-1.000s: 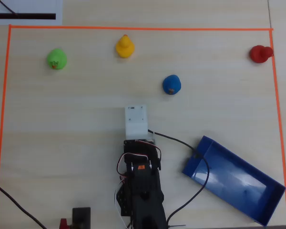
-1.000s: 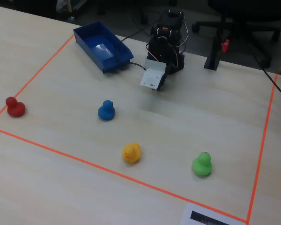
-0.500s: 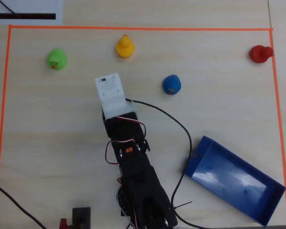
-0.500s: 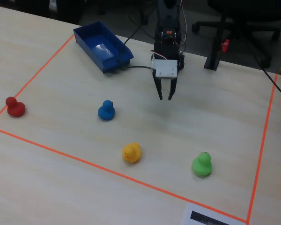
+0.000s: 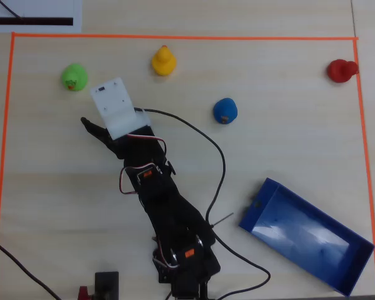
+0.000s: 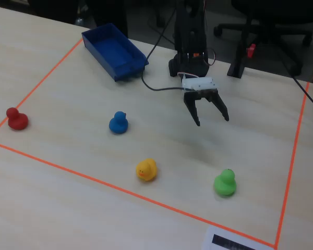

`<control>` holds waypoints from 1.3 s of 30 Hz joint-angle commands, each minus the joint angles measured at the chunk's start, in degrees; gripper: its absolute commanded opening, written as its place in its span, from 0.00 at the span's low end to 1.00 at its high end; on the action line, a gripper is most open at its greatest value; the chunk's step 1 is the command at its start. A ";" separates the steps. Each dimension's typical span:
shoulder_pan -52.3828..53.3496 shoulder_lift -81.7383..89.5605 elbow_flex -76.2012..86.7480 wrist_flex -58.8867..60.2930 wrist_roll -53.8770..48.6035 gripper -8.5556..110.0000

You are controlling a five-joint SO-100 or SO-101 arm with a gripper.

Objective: Grasp green duck and put it into box.

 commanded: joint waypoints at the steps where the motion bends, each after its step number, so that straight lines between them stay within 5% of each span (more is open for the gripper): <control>1: -1.41 -11.07 -10.90 -5.54 0.79 0.39; 14: 0.62 -39.64 -33.49 -18.11 1.05 0.39; 39: -6.06 -55.11 -50.27 -17.67 1.05 0.36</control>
